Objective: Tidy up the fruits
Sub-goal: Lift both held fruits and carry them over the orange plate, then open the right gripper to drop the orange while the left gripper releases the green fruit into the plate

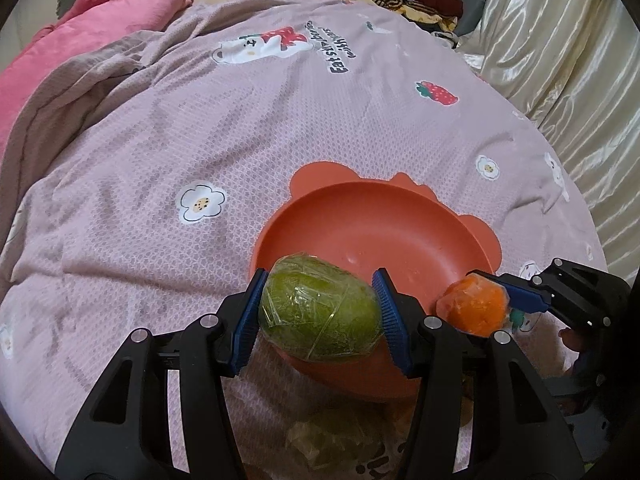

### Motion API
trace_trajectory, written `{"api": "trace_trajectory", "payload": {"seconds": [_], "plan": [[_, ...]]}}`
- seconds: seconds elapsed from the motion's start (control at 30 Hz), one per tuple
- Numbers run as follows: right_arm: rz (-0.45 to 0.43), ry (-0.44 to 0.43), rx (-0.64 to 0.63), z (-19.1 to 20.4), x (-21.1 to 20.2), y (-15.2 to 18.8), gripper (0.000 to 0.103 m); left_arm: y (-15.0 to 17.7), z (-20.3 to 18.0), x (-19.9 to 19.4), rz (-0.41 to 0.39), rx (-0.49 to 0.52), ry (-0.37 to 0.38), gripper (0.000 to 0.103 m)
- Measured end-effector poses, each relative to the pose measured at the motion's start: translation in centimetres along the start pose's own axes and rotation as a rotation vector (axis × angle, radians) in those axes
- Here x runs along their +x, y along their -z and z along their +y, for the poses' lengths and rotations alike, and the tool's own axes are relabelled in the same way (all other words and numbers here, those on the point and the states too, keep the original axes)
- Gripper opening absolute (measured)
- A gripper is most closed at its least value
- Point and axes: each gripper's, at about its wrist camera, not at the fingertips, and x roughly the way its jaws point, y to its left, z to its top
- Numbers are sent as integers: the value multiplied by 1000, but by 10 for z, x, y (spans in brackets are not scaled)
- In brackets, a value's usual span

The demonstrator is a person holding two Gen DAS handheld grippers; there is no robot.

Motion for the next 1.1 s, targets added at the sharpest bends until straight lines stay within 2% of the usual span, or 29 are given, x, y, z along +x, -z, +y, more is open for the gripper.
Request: {"api": "trace_trajectory", "payload": {"seconds": [0.4, 0.67, 1.1], "plan": [[13, 10, -10, 2, 3, 1, 39, -1, 1, 2, 4, -4, 9, 45], [9, 21, -15, 4, -1, 2, 48, -1, 0, 3, 9, -8, 10, 45], [-1, 39, -8, 4, -12, 7, 57, 1, 0, -4, 8, -22, 9, 46]]}}
